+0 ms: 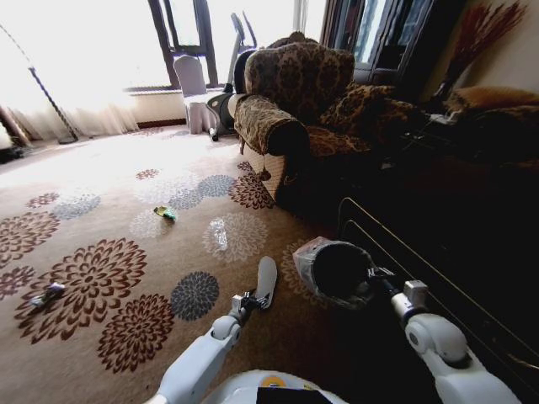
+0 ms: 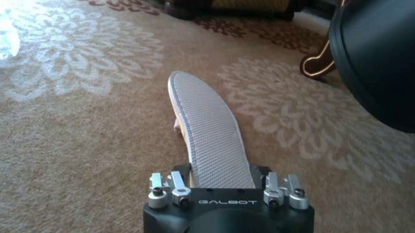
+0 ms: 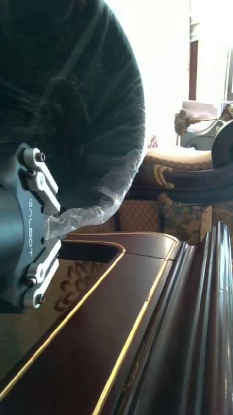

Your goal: Pick up the trash from the ground and place it into the trash bin.

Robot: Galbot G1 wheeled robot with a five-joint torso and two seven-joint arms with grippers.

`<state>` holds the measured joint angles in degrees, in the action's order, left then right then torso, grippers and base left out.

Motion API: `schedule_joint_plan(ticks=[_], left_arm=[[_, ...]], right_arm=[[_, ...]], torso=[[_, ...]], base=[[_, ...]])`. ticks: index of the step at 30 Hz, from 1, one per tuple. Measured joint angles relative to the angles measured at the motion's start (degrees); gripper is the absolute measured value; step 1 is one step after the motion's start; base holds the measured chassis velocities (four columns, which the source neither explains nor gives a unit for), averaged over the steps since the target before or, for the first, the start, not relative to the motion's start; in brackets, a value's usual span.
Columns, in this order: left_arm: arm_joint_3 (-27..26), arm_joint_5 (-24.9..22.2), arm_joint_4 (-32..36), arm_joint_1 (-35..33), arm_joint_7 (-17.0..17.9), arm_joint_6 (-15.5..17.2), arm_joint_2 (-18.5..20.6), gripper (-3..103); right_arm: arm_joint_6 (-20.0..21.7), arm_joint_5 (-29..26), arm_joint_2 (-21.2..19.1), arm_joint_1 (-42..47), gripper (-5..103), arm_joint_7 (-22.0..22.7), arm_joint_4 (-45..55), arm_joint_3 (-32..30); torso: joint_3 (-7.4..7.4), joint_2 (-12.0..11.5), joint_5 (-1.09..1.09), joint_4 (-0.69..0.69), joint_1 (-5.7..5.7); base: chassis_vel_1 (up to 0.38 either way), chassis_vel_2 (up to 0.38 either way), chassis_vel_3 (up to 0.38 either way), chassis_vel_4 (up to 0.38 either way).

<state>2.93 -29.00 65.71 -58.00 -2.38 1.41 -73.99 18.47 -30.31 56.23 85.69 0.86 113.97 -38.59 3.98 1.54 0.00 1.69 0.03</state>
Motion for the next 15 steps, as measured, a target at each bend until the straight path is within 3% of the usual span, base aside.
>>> schedule_joint_plan(ticks=[7,9,15], left_arm=[[-0.3,0.0,-0.51,-0.23,-0.94,-0.13,-0.15,43],[-0.36,0.01,-0.55,-0.3,-1.04,-0.23,-0.17,43],[-0.46,0.11,-0.28,-0.83,-1.05,-1.24,0.18,24]], right_arm=[[-0.12,0.12,0.23,0.13,1,-0.21,-0.01,0.36],[-0.12,0.13,0.23,0.13,1,-0.22,0.0,0.39],[-0.12,0.16,0.28,0.13,1,-0.13,0.12,0.46]], torso=[[0.0,0.0,0.0,0.0,0.0],[0.0,0.0,0.0,0.0,0.0],[0.0,0.0,0.0,0.0,0.0]], base=[[0.0,0.0,0.0,0.0],[0.0,0.0,0.0,0.0],[0.0,0.0,0.0,0.0]])
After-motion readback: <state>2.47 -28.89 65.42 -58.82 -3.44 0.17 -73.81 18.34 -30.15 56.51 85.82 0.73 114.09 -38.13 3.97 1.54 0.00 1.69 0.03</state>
